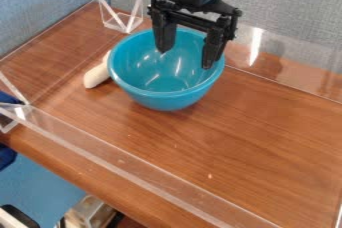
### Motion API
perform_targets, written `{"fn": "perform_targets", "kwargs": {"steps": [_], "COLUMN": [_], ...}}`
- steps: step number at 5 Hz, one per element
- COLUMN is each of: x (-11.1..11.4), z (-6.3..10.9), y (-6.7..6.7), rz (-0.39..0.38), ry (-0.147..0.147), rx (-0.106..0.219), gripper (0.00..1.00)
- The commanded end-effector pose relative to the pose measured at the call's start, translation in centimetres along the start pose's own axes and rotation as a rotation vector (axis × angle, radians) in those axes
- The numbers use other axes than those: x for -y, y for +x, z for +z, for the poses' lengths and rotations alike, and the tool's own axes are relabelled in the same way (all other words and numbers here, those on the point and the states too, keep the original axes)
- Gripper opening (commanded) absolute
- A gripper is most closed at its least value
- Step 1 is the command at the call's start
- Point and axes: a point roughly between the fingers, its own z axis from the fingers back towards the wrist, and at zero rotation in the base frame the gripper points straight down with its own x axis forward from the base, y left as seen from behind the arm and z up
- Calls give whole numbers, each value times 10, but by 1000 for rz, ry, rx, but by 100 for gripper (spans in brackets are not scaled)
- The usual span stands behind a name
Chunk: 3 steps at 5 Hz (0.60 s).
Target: Put the mushroom in the blue bowl
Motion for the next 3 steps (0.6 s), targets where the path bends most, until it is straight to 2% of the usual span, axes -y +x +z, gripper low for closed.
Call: {"fn": "perform_targets", "kwargs": {"steps": [1,2,3], "x": [-3,-33,-70], "z": [-4,-4,-5], "y": [-1,-3,-12], "rz": [6,62,116], "ry": [-4,-6,-1], "rx": [-12,-3,7], "gripper": [100,100,100]}}
